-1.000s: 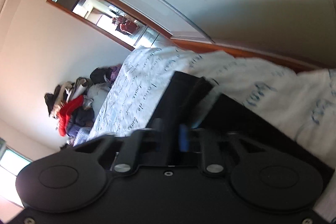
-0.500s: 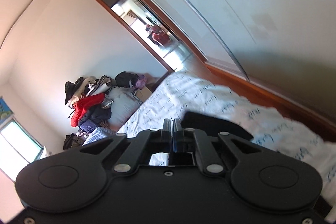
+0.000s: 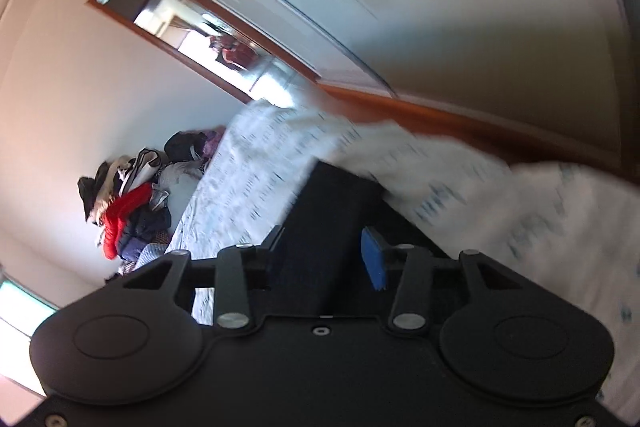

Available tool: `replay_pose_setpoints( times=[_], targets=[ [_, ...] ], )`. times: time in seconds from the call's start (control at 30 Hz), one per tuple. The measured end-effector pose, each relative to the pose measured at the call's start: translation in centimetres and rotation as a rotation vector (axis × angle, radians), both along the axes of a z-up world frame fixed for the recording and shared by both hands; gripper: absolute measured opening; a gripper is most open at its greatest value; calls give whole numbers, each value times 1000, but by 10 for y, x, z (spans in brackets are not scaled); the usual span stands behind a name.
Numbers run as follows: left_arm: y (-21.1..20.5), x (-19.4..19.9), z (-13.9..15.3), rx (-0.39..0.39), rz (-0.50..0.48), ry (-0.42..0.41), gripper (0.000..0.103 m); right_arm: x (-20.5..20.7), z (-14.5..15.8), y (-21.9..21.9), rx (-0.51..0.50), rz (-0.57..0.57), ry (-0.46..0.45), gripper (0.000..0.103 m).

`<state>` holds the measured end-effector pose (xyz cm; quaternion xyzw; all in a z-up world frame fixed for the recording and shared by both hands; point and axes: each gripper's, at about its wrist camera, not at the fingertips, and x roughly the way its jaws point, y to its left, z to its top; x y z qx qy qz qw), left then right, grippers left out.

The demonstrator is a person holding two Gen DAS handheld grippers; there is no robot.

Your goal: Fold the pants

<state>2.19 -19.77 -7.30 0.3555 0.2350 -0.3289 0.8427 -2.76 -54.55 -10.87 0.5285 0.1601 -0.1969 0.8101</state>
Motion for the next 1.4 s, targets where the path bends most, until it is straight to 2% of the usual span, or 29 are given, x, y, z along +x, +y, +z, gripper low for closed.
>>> replay_pose_setpoints(
  times=[0.07, 0.33, 0.47, 0.5, 0.53, 0.57, 0.63, 0.83, 1.03, 1.1, 1.17, 1.2, 1.27, 1.33, 1.4],
  targets=[
    [0, 1, 1, -6, 6, 11, 80, -1, -9, 0, 31, -2, -12, 43],
    [-2, 3, 1, -14, 17, 16, 83, 24, -15, 4, 118, 19, -62, 43],
    [-2, 4, 0, -12, 14, 14, 83, 37, -14, -4, 89, -49, -49, 30],
    [-2, 4, 0, -11, 13, 13, 83, 40, -15, -7, 87, -58, -49, 24],
    [-2, 3, 0, -11, 10, 13, 83, 43, -16, -9, 86, -62, -45, 9],
    [-1, 3, 0, -10, 4, 10, 83, 46, -16, -10, 86, -60, -39, 5],
    [0, 2, 1, -3, -18, 3, 83, 49, -13, -9, 82, -54, -39, 5],
    [-1, -7, -4, 58, -96, -84, 84, 59, 37, -1, -8, 19, -130, 5],
    [-5, -9, -7, 86, -108, -124, 82, 74, 93, 13, -82, 86, -230, 5],
    [-6, -7, -7, 82, -103, -112, 75, 78, 106, 18, -101, 105, -254, 5],
    [-7, 0, -5, 68, -74, -76, 56, 82, 116, 23, -121, 117, -270, 5],
    [-7, 5, -3, 55, -57, -52, 50, 83, 120, 25, -132, 123, -276, 5],
    [-6, 14, 2, 31, -16, 4, 19, 84, 127, 30, -160, 128, -276, 5],
    [-1, 23, 6, -11, 29, 34, 9, 85, 130, 32, -185, 130, -264, 5],
    [6, 28, 14, -67, 55, 43, 9, 85, 130, 31, -201, 128, -242, 5]
  ],
)
